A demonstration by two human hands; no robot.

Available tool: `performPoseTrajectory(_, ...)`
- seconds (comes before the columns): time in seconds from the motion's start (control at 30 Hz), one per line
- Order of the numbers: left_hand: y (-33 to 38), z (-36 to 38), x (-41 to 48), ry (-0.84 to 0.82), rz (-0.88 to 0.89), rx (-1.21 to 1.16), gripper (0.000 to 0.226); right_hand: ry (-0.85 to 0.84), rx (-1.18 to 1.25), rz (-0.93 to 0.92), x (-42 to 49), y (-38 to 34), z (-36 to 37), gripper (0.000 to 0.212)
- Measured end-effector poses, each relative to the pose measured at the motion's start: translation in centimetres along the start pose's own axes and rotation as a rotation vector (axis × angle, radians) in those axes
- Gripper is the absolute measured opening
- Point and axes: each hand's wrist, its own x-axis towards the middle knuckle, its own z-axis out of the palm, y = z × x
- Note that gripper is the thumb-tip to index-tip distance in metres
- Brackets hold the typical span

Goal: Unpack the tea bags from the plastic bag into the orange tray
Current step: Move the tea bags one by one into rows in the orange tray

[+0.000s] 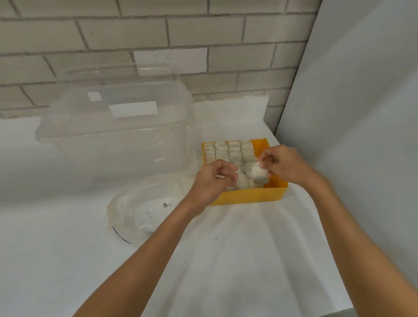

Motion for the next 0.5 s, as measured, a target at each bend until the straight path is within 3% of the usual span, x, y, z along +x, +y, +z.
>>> performPoseTrajectory(0.17,-0.2,0.3,-0.2,-0.004,-0.009,0.018,0.015,-0.121,0.001,0.086,0.0,1.6,1.4,0.009)
performPoseTrajectory(0.5,-0.2,-0.1,-0.8,0.020,-0.026,0.034,0.015,-0.144,-0.076,0.097,1.0,1.4,2.5,0.012)
